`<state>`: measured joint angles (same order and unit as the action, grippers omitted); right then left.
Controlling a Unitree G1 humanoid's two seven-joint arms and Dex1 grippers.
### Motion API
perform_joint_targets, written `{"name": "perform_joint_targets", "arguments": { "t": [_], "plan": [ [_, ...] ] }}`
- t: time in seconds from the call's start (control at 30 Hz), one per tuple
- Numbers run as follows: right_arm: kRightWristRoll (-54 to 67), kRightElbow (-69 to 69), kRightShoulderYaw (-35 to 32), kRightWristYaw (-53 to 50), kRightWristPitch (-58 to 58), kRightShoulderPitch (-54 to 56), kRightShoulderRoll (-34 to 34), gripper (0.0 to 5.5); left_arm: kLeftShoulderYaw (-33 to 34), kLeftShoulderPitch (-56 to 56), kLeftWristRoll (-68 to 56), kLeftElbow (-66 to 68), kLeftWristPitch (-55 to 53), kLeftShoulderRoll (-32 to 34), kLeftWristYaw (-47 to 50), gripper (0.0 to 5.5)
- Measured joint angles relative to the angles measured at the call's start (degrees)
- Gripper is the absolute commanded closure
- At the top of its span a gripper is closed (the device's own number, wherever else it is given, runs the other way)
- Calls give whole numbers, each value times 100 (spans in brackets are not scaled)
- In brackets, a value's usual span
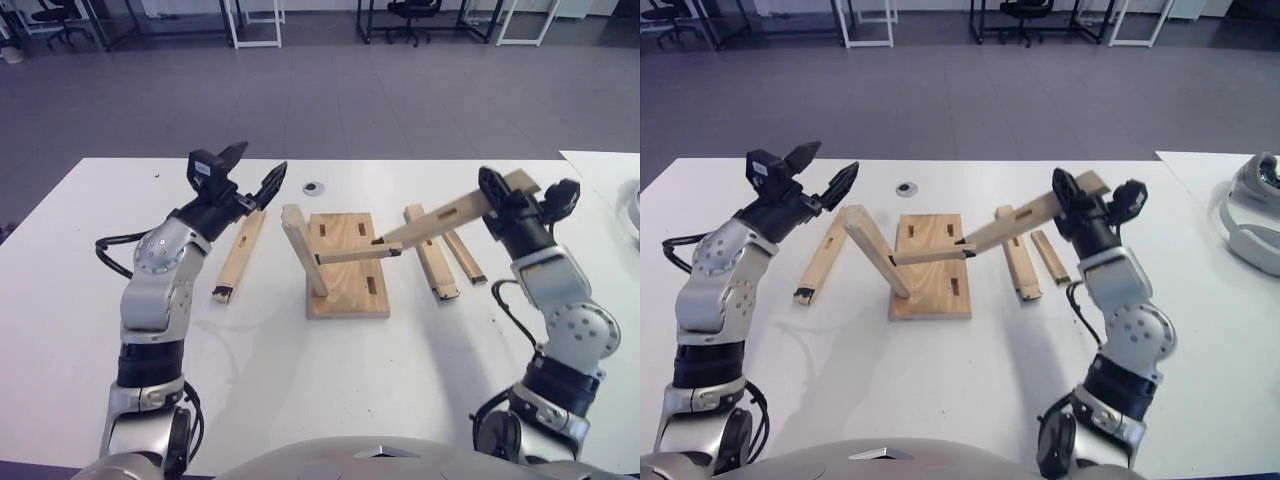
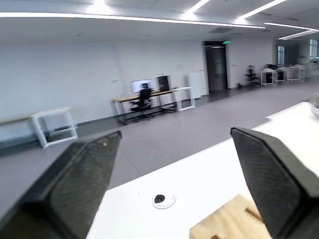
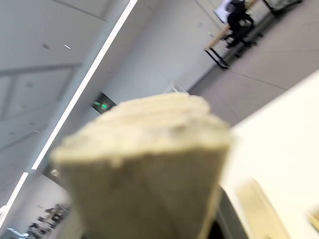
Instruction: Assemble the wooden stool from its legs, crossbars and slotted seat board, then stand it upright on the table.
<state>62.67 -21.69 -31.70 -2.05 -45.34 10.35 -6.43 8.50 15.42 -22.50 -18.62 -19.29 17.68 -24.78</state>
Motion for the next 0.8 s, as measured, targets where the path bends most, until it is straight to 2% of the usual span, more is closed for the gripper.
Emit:
{"name": "perform_joint_targets", "arguments": {
  "t": [0.1,0.3,0.4,0.57,0.8],
  "plan": [
    [271,-389,63,-295,-75,-779,163,449,-254,-156,-226,-979,-450,-400,542,114],
    [-137,-392,433,-380,496,-861,256,449,-609,-103,-205,-1264,-645,-411,674,114],
    [-522,-700,855,-338,765,-1038,222,449,-694,-103,-158,-1283,-622,-407,679,114],
    [-1286,-1565,1798,-549,520,-903,-463,449,-629,-112,-168,-1306,-644,-323,670,114],
    [-2058,-1892,2588,-1207,325,-640,-507,449,-619,-98,-259,-1546,-703,-313,776,114]
  ]
}}
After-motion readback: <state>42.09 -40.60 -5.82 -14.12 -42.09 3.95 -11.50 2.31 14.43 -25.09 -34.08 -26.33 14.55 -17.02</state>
